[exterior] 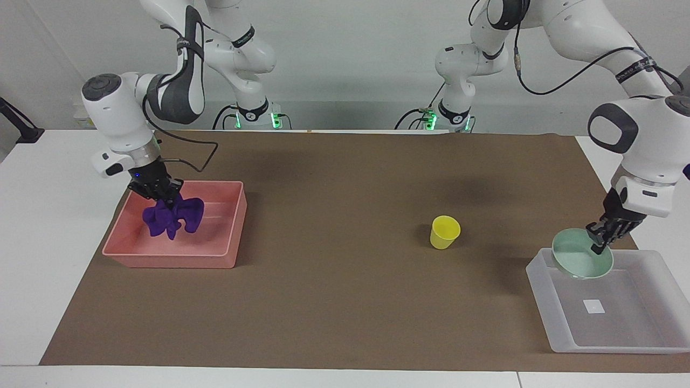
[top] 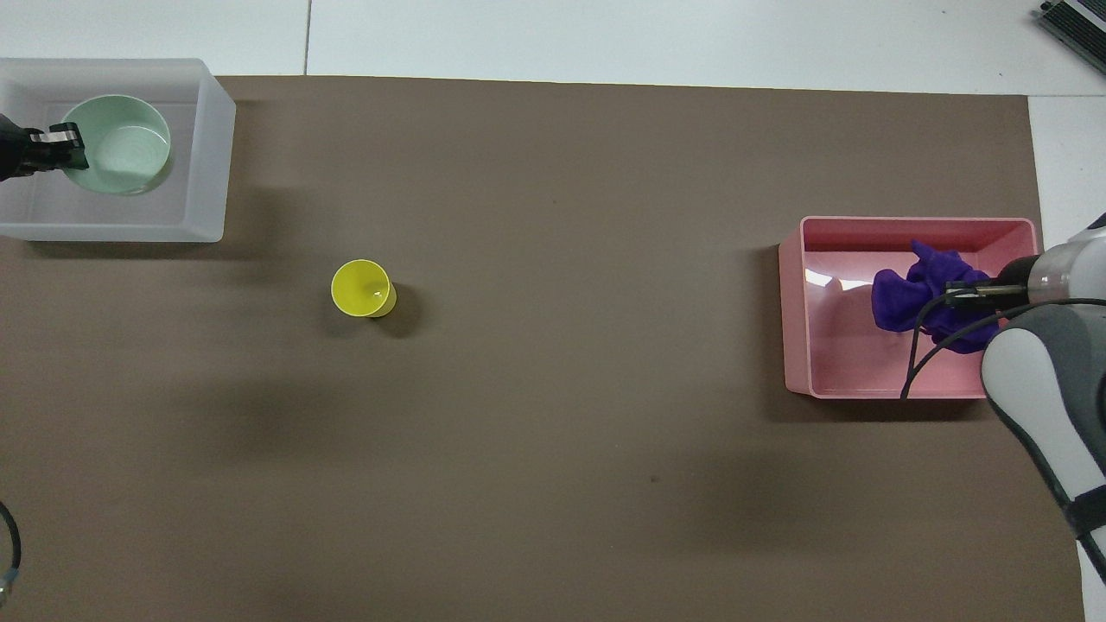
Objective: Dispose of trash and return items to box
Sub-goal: 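Carry the cloth into the pink bin while the left gripper lifts the bowl, then release the cloth in the pink bin while the left gripper lowers the bowl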
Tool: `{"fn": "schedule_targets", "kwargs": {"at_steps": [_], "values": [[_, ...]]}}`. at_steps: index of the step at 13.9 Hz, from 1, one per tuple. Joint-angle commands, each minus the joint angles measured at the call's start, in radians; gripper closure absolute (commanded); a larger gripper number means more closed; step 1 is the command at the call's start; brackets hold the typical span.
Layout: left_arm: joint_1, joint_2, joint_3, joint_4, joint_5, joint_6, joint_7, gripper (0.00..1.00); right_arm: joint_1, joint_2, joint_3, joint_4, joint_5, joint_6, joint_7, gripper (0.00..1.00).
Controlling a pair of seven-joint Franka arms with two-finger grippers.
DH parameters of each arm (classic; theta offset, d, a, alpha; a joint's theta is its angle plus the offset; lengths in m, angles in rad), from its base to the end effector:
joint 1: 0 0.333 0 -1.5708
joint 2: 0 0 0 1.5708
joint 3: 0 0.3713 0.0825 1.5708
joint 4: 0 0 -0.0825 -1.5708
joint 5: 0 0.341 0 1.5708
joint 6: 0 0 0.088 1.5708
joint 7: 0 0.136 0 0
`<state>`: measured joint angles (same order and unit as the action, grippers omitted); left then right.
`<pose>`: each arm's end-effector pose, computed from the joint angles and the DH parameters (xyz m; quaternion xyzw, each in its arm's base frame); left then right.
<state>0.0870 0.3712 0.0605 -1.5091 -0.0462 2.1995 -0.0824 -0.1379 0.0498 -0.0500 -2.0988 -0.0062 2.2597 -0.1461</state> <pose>0.6815 0.0915 0.5227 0.9799 0.1198 0.1595 0.0049 0.5247 -0.0997 0.4572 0.9983 -0.0189 0.0542 0.0129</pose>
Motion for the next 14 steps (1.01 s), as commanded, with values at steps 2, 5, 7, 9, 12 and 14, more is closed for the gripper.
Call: {"fn": "schedule_targets", "kwargs": {"at_steps": [2, 5, 7, 9, 12, 14], "values": [[0.029, 0.234, -0.004, 0.329, 0.006, -0.060, -0.020, 1.00, -0.011, 0.041, 0.015, -0.076, 0.009, 0.121, -0.007, 1.00], [0.062, 0.339, 0.001, 0.391, 0.003, 0.017, -0.022, 1.00, -0.008, 0.050, 0.015, -0.089, 0.009, 0.139, 0.014, 0.46], [0.065, 0.347, -0.005, 0.382, 0.009, 0.092, -0.030, 1.00, 0.001, 0.050, 0.015, -0.079, 0.008, 0.138, 0.034, 0.00], [0.066, 0.357, -0.005, 0.356, 0.012, 0.118, -0.033, 1.00, 0.003, 0.036, 0.024, -0.052, 0.008, 0.120, 0.034, 0.00], [0.071, 0.327, -0.001, 0.187, 0.017, 0.258, -0.033, 1.00, 0.052, -0.001, 0.027, 0.019, -0.003, 0.013, 0.093, 0.00], [0.069, 0.289, 0.025, 0.101, 0.029, 0.278, -0.033, 1.00, 0.099, -0.027, 0.026, 0.060, -0.011, -0.061, 0.178, 0.00]]}}
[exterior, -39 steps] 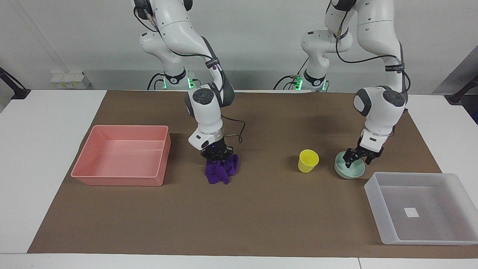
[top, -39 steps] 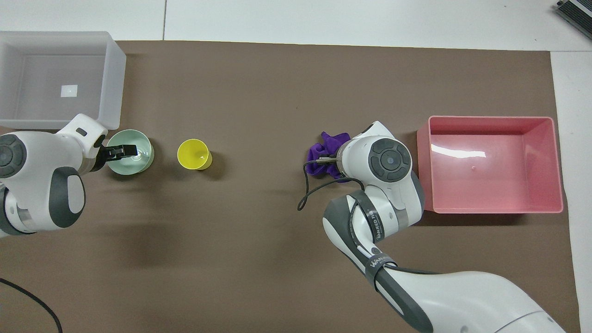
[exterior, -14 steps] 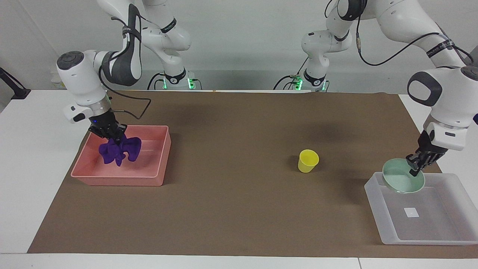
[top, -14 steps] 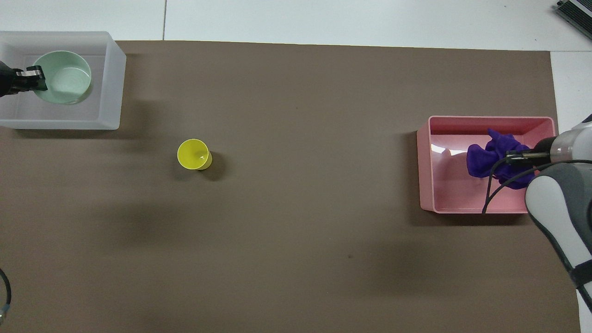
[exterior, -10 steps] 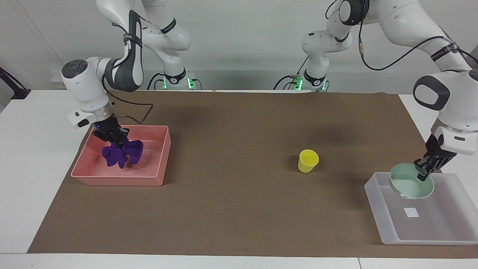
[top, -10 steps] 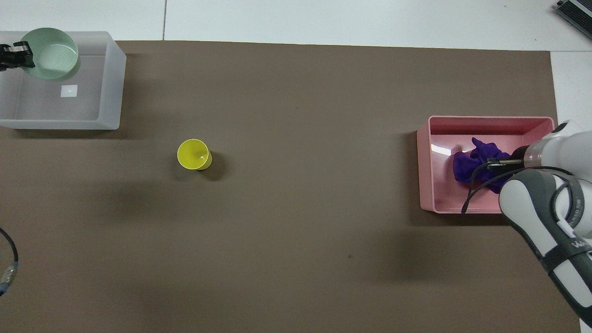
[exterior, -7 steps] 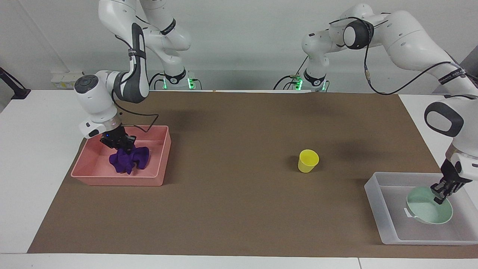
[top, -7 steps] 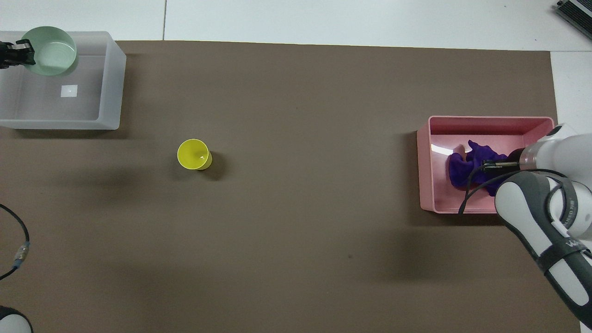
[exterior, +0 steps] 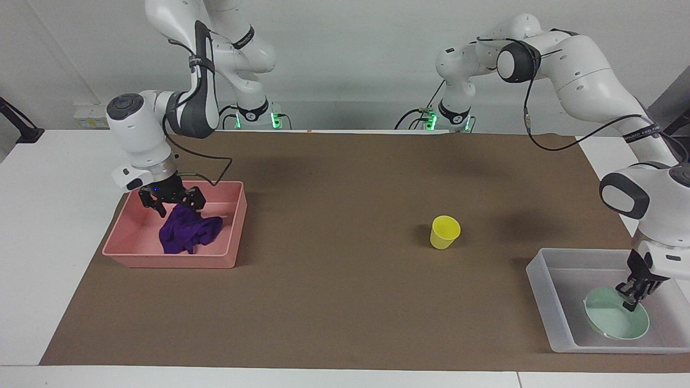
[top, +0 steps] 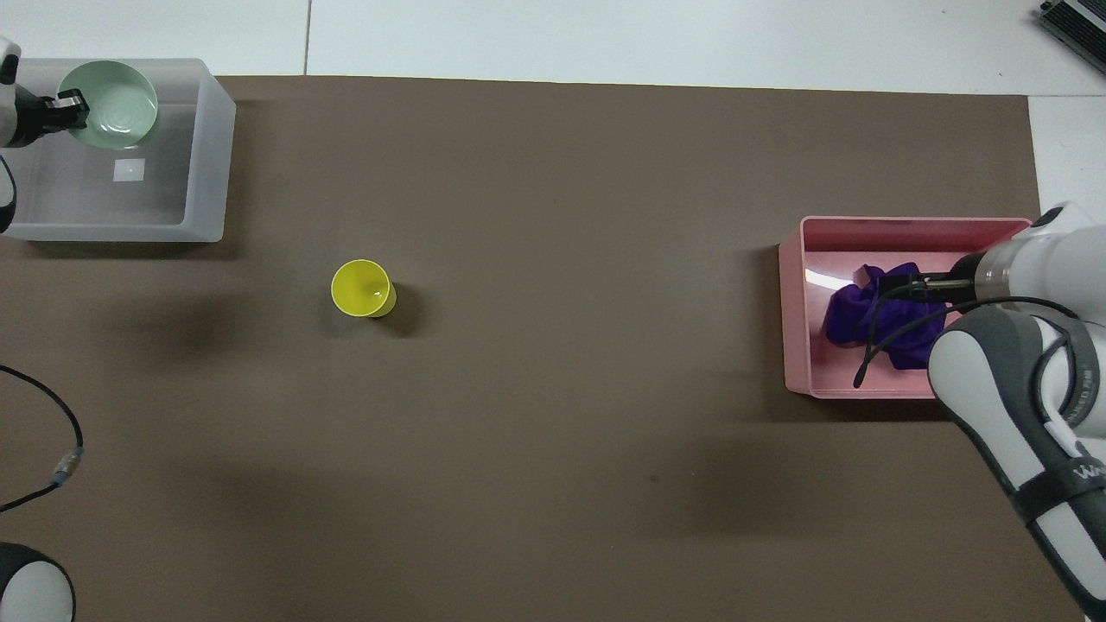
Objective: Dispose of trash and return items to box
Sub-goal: 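Release the cloth in the pink bin while the left gripper lowers the bowl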
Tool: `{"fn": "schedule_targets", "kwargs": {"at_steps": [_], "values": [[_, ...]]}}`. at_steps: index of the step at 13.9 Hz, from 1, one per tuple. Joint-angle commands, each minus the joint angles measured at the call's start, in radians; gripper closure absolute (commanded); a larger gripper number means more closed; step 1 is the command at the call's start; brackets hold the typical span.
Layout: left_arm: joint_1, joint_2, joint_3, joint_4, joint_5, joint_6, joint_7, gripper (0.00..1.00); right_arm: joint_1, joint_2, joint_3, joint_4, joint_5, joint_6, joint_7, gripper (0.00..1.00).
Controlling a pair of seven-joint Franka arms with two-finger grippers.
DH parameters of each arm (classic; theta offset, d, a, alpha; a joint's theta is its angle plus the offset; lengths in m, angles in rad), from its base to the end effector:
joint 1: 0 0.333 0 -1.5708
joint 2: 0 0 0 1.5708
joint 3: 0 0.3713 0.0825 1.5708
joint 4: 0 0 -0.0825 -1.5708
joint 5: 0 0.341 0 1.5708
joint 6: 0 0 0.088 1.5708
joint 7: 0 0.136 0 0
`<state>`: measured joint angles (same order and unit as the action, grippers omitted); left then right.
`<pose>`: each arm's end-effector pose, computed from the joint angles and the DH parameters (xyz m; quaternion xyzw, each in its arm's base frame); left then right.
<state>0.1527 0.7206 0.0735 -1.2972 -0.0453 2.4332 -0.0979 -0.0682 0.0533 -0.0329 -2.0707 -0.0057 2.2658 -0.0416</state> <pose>0.7694 0.1582 0.3966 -0.9655 -0.1577 -0.2065 0.0171 0.5392 -0.0547 0.4682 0.9971 -0.0279 0.0704 0.0082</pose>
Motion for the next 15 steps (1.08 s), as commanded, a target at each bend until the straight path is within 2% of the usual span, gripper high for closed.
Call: {"fn": "schedule_targets", "kwargs": {"at_steps": [1, 2, 4, 7, 10, 11, 12, 14, 15], "values": [[0.004, -0.081, 0.012, -0.164, 0.030, 0.067, -0.017, 1.00, 0.057, -0.044, 0.007, 0.052, -0.011, -0.107, 0.110, 0.00], [0.004, -0.096, 0.012, -0.204, 0.030, 0.091, -0.017, 1.00, 0.073, -0.061, 0.007, 0.079, -0.013, -0.155, 0.141, 0.00], [0.004, -0.104, 0.011, -0.212, 0.028, 0.080, -0.016, 1.00, 0.076, -0.090, 0.010, 0.164, -0.014, -0.276, 0.152, 0.00], [-0.002, -0.102, 0.011, -0.148, 0.022, -0.018, -0.011, 1.00, 0.061, -0.096, 0.002, 0.346, -0.013, -0.503, 0.146, 0.00], [-0.008, -0.130, 0.009, -0.134, 0.022, -0.078, -0.008, 0.97, 0.059, -0.105, -0.010, 0.458, -0.013, -0.662, 0.144, 0.00], [-0.012, -0.142, 0.009, -0.136, 0.021, -0.107, -0.008, 0.73, 0.059, -0.116, -0.025, 0.478, -0.011, -0.699, 0.143, 0.00], [-0.016, -0.160, 0.009, -0.137, 0.021, -0.137, -0.008, 0.53, 0.058, -0.131, -0.031, 0.488, -0.013, -0.710, 0.138, 0.00], [-0.016, -0.200, 0.005, -0.142, 0.019, -0.184, -0.006, 0.37, 0.051, -0.142, -0.033, 0.485, -0.011, -0.744, 0.112, 0.00], [-0.016, -0.217, -0.001, -0.142, 0.019, -0.218, -0.008, 0.37, 0.050, -0.147, -0.032, 0.477, -0.010, -0.741, 0.114, 0.00]]}}
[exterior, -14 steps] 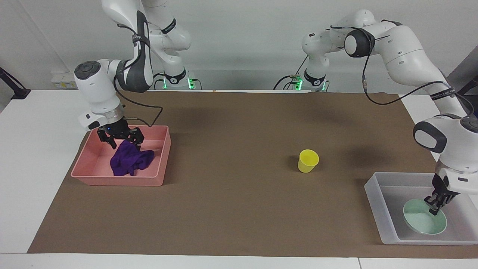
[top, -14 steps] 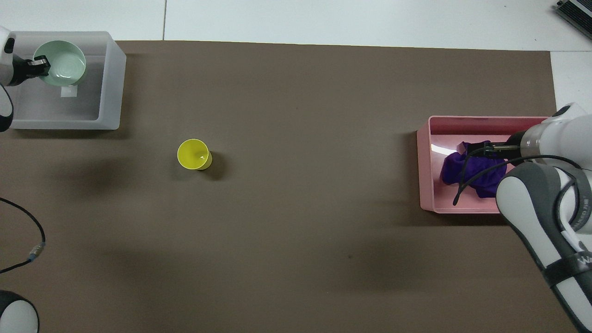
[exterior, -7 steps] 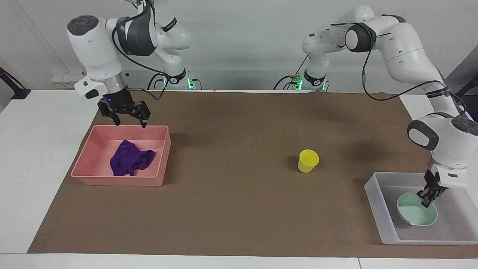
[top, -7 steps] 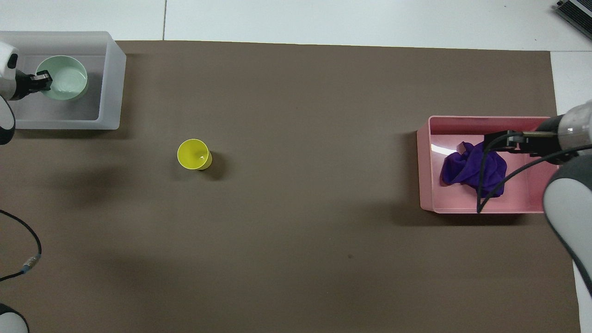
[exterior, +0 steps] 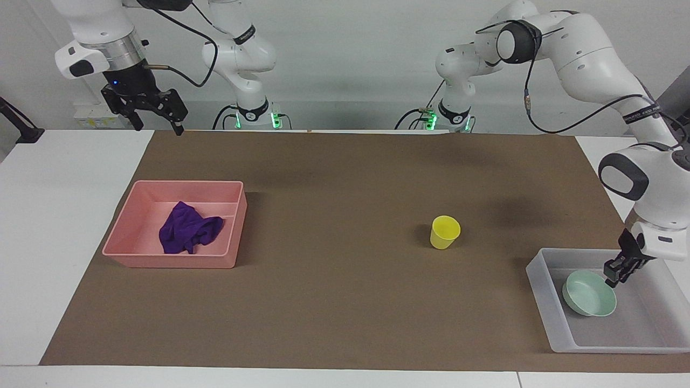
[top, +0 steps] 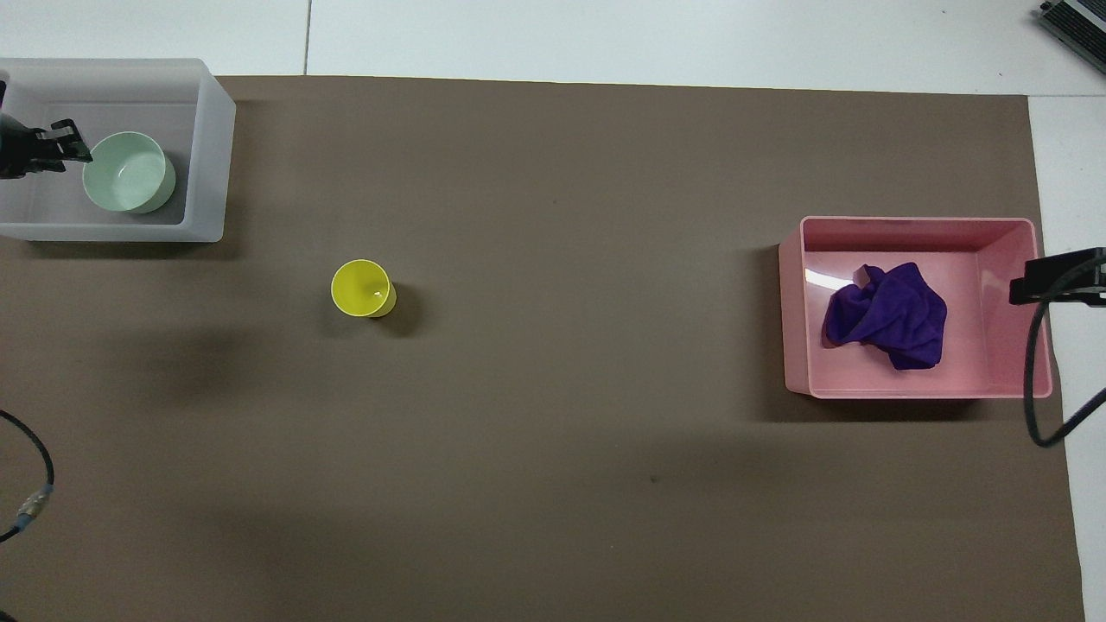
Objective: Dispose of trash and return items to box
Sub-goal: 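Move the left gripper from the clear bin to grasp the yellow cup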
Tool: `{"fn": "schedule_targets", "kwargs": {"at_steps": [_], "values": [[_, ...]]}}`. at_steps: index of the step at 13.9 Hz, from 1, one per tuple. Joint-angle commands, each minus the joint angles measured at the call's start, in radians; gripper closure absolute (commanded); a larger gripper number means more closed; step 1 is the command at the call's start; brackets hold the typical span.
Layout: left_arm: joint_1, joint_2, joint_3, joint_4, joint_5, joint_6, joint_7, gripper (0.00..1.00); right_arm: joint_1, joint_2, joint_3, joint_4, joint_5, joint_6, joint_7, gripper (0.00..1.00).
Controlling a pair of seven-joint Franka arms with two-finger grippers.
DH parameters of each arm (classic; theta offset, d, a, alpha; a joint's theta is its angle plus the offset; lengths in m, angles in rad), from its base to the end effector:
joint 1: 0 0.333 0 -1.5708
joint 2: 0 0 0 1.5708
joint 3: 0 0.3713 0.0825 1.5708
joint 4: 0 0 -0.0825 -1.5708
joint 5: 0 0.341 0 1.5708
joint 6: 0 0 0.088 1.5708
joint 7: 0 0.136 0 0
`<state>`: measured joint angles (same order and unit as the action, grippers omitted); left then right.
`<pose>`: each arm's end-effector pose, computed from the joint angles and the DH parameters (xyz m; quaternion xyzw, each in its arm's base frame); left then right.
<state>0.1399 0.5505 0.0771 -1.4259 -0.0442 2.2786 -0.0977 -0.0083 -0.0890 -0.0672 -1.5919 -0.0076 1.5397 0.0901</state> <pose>0.7206 0.1436 0.4447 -0.9758 -0.1579 -0.1511 0.0093 0.4752 -0.0390 0.6828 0.9964 -0.0828 0.0183 0.0007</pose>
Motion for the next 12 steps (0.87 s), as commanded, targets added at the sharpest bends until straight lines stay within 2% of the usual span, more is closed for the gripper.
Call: {"fn": "schedule_targets", "kwargs": {"at_steps": [1, 7, 8, 10, 12], "values": [[-0.009, -0.073, -0.005, -0.013, 0.017, -0.095, -0.008, 0.36, -0.010, -0.009, 0.003, -0.010, -0.006, -0.010, -0.018, 0.00], [-0.112, -0.182, -0.007, -0.042, -0.009, -0.264, -0.054, 0.33, -0.004, -0.024, 0.004, -0.040, -0.002, -0.001, -0.021, 0.00], [-0.149, -0.208, -0.007, -0.071, -0.012, -0.274, -0.063, 0.32, -0.004, -0.024, 0.004, -0.040, -0.002, -0.001, -0.021, 0.00], [-0.225, -0.253, -0.005, -0.143, -0.013, -0.281, -0.065, 0.24, -0.004, -0.024, 0.004, -0.040, -0.002, -0.001, -0.023, 0.00], [-0.287, -0.282, -0.005, -0.215, -0.011, -0.268, -0.062, 0.23, -0.004, -0.026, 0.004, -0.042, -0.002, -0.001, -0.023, 0.00]]}}
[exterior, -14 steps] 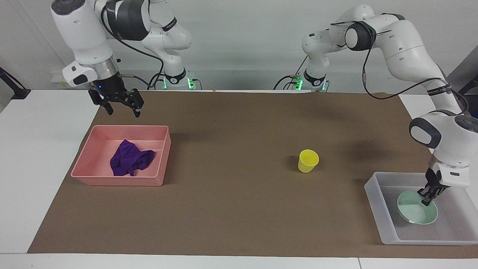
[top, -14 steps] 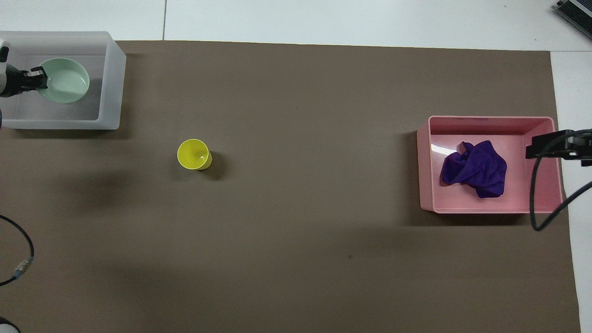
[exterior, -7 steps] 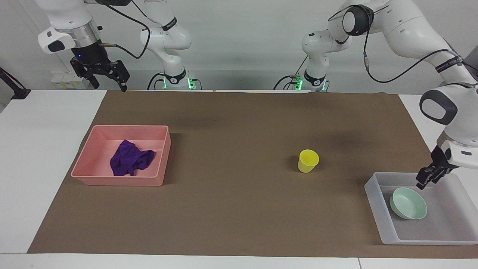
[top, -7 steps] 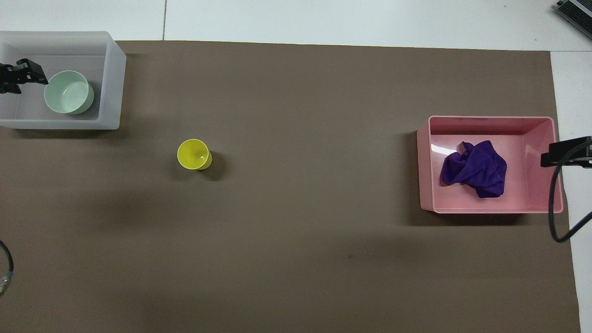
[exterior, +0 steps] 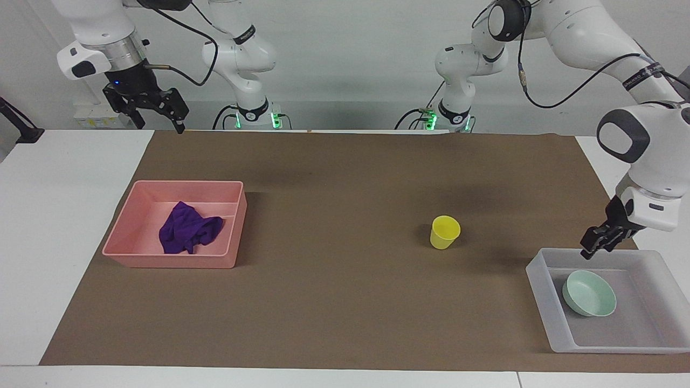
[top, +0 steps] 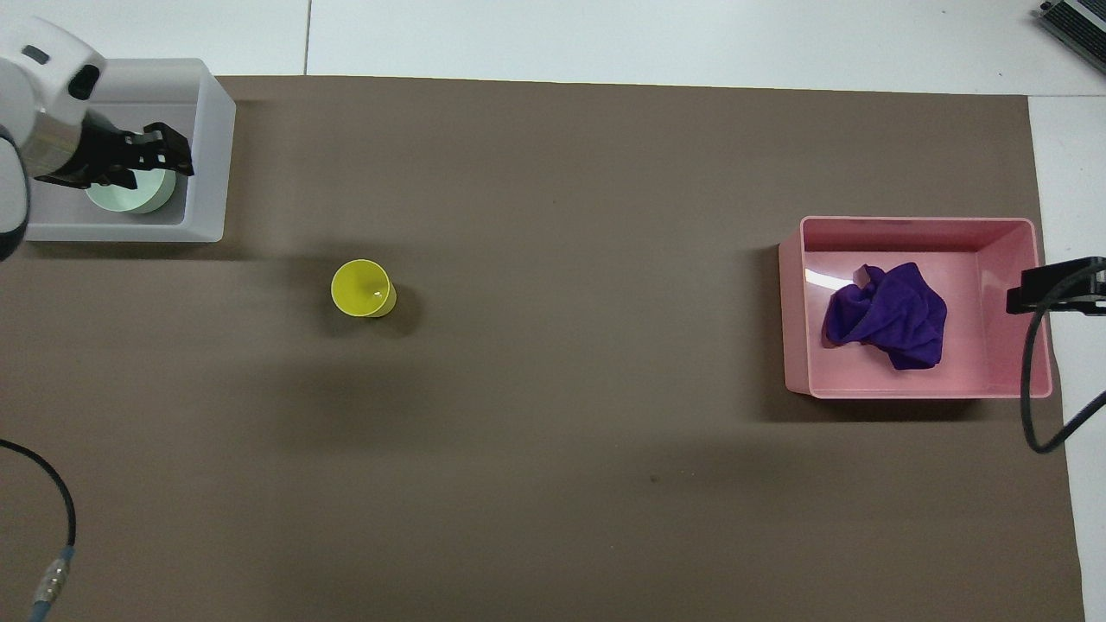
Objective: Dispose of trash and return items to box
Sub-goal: 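Move the left gripper from the clear bin to grasp the yellow cup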
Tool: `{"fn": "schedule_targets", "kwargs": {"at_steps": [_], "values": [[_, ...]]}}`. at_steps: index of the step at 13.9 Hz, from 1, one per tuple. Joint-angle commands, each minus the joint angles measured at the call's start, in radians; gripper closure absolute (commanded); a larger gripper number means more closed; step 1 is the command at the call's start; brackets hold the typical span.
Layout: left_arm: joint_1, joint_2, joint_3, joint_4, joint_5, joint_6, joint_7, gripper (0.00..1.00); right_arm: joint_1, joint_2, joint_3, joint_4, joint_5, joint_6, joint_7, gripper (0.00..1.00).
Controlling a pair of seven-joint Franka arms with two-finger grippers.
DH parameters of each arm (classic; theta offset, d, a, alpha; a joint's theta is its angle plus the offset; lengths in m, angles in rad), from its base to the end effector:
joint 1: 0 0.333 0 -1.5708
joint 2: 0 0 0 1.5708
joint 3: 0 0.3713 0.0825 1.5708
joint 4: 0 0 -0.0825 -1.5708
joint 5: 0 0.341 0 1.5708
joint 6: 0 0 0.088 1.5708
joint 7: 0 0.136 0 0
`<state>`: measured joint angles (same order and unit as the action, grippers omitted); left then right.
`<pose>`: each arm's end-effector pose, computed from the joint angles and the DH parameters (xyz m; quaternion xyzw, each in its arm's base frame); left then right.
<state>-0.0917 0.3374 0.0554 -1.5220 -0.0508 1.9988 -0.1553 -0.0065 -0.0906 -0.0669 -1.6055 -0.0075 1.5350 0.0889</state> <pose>0.6563 -0.0337 0.5159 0.9953 0.0660 0.0682 0.0214 0.4737 -0.0378 0.6774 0.9967 -0.0811 0.0100 0.0006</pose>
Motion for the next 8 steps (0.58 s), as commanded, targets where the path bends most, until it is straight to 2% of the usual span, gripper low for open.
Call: {"fn": "schedule_targets", "kwargs": {"at_steps": [1, 2, 4, 8], "values": [[-0.086, -0.084, 0.017, -0.150, -0.004, 0.014, -0.003, 0.22, -0.006, -0.024, 0.004, -0.030, -0.002, 0.004, -0.021, 0.00], [-0.115, -0.092, 0.017, -0.179, -0.004, 0.021, -0.004, 0.21, -0.009, -0.024, 0.004, -0.033, 0.000, 0.002, -0.021, 0.00], [-0.163, -0.109, 0.017, -0.230, -0.004, 0.058, -0.004, 0.11, -0.010, -0.027, 0.004, -0.034, 0.000, 0.002, -0.023, 0.00], [-0.223, -0.147, 0.017, -0.335, -0.004, 0.138, -0.007, 0.11, -0.007, -0.034, 0.004, -0.047, -0.005, 0.004, -0.038, 0.00]]}}
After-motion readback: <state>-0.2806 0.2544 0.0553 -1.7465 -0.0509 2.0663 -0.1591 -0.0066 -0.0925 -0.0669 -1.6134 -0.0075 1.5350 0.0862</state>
